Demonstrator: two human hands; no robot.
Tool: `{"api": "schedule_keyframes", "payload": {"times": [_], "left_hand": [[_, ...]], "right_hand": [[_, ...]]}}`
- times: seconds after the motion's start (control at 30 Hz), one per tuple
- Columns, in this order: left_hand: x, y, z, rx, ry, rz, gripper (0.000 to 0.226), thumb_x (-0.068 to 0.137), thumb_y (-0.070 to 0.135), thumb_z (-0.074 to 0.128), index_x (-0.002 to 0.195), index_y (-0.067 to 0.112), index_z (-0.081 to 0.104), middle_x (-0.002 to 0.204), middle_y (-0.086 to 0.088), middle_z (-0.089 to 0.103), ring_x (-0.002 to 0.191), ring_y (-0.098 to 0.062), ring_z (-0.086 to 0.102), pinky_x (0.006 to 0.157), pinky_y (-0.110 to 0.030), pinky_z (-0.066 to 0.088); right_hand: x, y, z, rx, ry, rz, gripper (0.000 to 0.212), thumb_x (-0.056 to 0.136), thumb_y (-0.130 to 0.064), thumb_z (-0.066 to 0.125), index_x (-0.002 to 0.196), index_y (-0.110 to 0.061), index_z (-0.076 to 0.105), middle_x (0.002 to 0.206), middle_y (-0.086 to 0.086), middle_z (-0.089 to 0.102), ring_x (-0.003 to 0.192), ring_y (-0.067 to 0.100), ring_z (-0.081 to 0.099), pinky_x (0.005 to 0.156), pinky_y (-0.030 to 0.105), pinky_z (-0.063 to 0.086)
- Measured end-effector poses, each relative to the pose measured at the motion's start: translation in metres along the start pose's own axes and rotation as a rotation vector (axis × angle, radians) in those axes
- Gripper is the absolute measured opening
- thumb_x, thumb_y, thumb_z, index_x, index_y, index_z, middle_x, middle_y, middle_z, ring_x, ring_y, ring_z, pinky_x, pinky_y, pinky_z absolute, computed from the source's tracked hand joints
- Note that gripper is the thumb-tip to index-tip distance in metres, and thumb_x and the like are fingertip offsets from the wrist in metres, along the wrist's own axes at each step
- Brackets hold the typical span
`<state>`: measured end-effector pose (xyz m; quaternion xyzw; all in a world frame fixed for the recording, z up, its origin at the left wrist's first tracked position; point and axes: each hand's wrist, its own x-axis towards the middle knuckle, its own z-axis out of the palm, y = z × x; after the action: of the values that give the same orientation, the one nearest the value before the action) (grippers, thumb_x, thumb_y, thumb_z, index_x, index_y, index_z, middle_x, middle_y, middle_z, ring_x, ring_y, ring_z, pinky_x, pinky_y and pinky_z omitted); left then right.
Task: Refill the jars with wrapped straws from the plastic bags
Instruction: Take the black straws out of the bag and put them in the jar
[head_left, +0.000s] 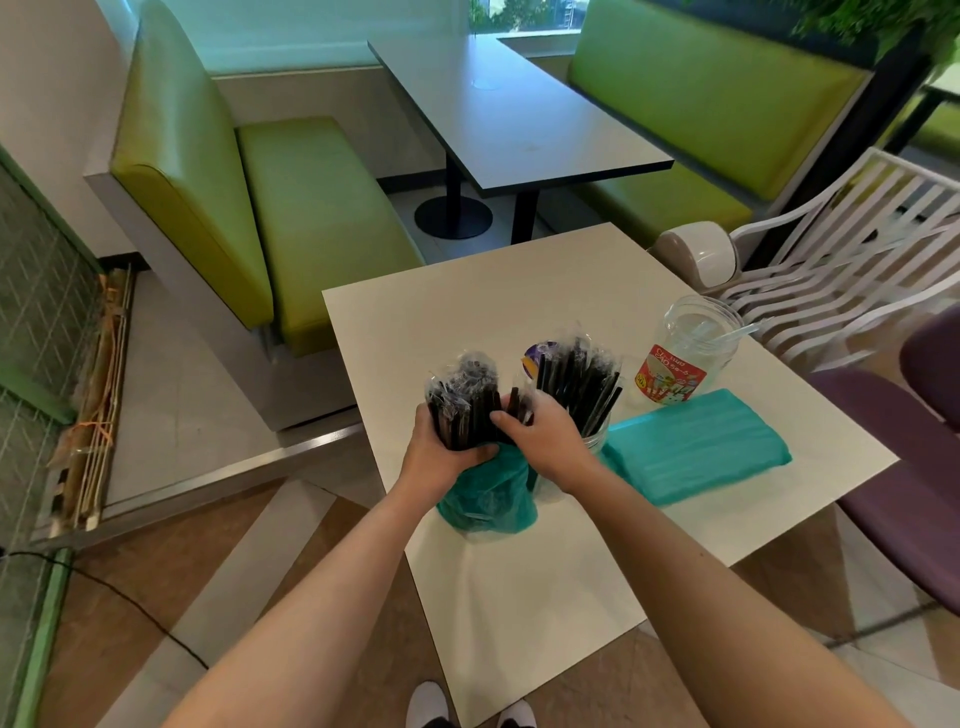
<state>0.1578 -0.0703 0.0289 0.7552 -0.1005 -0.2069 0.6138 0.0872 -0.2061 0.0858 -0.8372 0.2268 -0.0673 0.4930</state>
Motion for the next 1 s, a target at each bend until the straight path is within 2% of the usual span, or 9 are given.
{"api": "schedule_keyframes", "payload": {"times": [0.13,0.2,0.33,0.43,0.6,0.7,0.87,0.93,1.0], "left_hand": [[-0.002,0.002,0.001,-0.047,-0.015,-0.011,0.079,0.062,0.018,0.092,0.120,0.027,0.039,0.122,0.004,0.059,0.115,-0.016,0.056,0.090,-0.029,0.050],[-0.003,0.003,0.001,-0.054,-0.013,-0.012,0.079,0.063,0.017,0.092,0.121,0.027,0.039,0.120,0.006,0.058,0.114,-0.015,0.056,0.087,-0.026,0.049],[-0.003,0.005,0.001,-0.033,0.004,-0.001,0.076,0.066,0.017,0.090,0.121,0.029,0.038,0.114,0.012,0.057,0.110,-0.012,0.055,0.081,-0.019,0.045],[-0.003,0.007,0.002,-0.034,0.000,0.000,0.074,0.068,0.016,0.089,0.120,0.028,0.038,0.109,0.016,0.056,0.106,-0.010,0.054,0.073,-0.010,0.043],[-0.003,0.008,0.003,-0.038,-0.008,-0.012,0.075,0.065,0.018,0.090,0.119,0.027,0.038,0.112,0.013,0.056,0.108,-0.011,0.054,0.076,-0.015,0.045],[-0.004,0.009,0.004,-0.045,-0.006,-0.023,0.077,0.063,0.019,0.092,0.118,0.026,0.038,0.111,0.012,0.056,0.109,-0.013,0.055,0.080,-0.021,0.047],[-0.006,0.010,0.006,-0.055,-0.019,-0.034,0.077,0.061,0.022,0.093,0.116,0.028,0.039,0.113,0.010,0.058,0.104,-0.010,0.057,0.075,-0.019,0.048],[-0.008,0.011,0.005,-0.051,-0.019,-0.034,0.074,0.064,0.021,0.091,0.116,0.028,0.039,0.110,0.012,0.058,0.101,-0.007,0.057,0.071,-0.014,0.047],[-0.010,0.012,0.005,-0.043,-0.021,-0.022,0.069,0.069,0.018,0.088,0.116,0.027,0.039,0.106,0.016,0.056,0.095,0.000,0.055,0.064,-0.008,0.046]], "right_hand": [[0.001,-0.001,0.000,0.015,-0.015,0.022,0.026,0.094,-0.028,0.061,0.115,-0.012,0.058,0.107,0.000,0.064,0.097,0.015,0.059,0.079,0.026,0.043],[0.000,-0.003,0.000,0.039,-0.029,0.050,0.024,0.098,-0.028,0.055,0.116,-0.012,0.053,0.106,0.002,0.063,0.098,0.018,0.058,0.078,0.028,0.042],[-0.003,-0.008,-0.006,0.097,-0.020,0.040,0.024,0.101,-0.025,0.048,0.124,-0.019,0.049,0.104,-0.008,0.058,0.100,0.013,0.056,0.081,0.023,0.037],[-0.001,-0.009,-0.009,0.061,0.002,0.003,0.020,0.101,-0.025,0.049,0.119,-0.020,0.055,0.105,-0.005,0.061,0.099,0.013,0.057,0.081,0.024,0.038],[0.005,-0.006,-0.010,0.010,0.040,-0.030,0.017,0.098,-0.025,0.052,0.113,-0.019,0.057,0.108,0.000,0.063,0.100,0.015,0.058,0.083,0.028,0.044],[0.003,-0.008,-0.010,0.044,0.008,0.001,0.020,0.098,-0.024,0.053,0.117,-0.018,0.057,0.108,-0.002,0.064,0.099,0.012,0.059,0.077,0.021,0.042],[-0.003,-0.011,-0.012,0.084,-0.055,0.032,0.013,0.098,-0.022,0.052,0.109,-0.020,0.058,0.095,-0.006,0.070,0.093,0.002,0.060,0.072,0.012,0.039],[-0.005,-0.010,-0.013,0.077,-0.085,0.041,0.013,0.098,-0.022,0.051,0.108,-0.020,0.058,0.096,-0.007,0.071,0.094,-0.001,0.059,0.073,0.010,0.037],[-0.007,-0.011,-0.014,0.091,-0.102,0.045,0.013,0.099,-0.022,0.049,0.109,-0.018,0.058,0.103,-0.003,0.068,0.097,0.004,0.058,0.074,0.014,0.039]]}}
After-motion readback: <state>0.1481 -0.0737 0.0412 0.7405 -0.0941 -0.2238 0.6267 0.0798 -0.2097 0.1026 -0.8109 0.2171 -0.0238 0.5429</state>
